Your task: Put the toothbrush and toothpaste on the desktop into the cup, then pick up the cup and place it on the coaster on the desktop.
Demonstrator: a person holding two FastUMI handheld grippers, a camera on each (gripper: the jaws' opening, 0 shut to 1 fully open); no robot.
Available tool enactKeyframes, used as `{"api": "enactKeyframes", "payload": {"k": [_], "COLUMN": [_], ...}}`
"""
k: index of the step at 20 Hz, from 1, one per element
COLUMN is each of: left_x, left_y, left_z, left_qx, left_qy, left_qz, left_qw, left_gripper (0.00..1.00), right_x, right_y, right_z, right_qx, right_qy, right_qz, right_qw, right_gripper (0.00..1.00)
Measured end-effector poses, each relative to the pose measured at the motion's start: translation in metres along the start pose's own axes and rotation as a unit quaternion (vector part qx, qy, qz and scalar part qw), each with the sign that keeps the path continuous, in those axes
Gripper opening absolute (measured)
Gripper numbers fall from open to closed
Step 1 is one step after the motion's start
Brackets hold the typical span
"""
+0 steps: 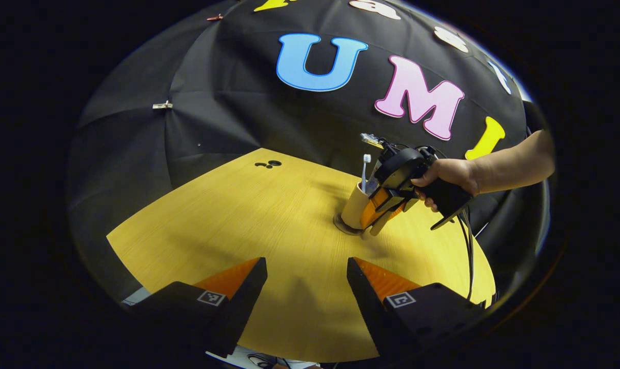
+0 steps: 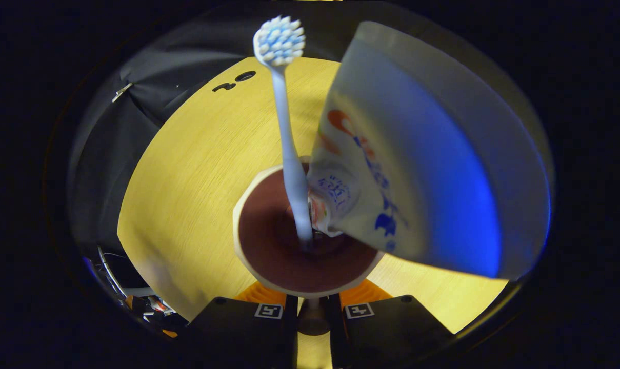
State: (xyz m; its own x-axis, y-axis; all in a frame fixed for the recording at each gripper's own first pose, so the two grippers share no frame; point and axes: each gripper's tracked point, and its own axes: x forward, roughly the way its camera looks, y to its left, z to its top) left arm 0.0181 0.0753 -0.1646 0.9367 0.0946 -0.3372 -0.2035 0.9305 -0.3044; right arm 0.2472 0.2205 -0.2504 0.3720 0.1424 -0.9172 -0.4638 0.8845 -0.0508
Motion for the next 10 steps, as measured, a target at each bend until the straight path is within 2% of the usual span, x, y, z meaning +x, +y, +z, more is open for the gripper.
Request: {"api": "enactKeyframes", "payload": {"k": [3,4,6,7,10], "left_x": [-0.001,-0.003,-0.003,-0.003,-0.007], "left_y": [0.002,0.002,0.001,0.001,-0.003], "left_z": [-0.002,0.000,0.001,0.000,0.000], "left_qx": [0.003,0.006,0.014,0.016,0.018], "left_qy": [0.004,0.003,0.002,0.002,0.003], "left_qz": [0.003,0.003,0.004,0.004,0.003], "left_qw": [1.000,1.000,1.000,1.000,1.000], "left_gripper": [0.97,0.97,0.97,0.97,0.98], "right_x": [0.003,0.002,0.003,0.004,-0.007], "right_y": [-0.001,-0.001,-0.001,-0.002,0.004], "right_z": [-0.005,-0.004,-0.004,-0.003,0.000], "right_qx": [0.000,-0.001,-0.012,-0.013,-0.004], "right_qy": [0.012,0.011,0.014,0.014,0.002], "right_qz": [-0.001,-0.003,0.001,0.002,0.017], "right_qw": [1.000,1.000,1.000,1.000,1.000], "right_gripper": [0.29,0.23,0.35,0.30,0.35]}}
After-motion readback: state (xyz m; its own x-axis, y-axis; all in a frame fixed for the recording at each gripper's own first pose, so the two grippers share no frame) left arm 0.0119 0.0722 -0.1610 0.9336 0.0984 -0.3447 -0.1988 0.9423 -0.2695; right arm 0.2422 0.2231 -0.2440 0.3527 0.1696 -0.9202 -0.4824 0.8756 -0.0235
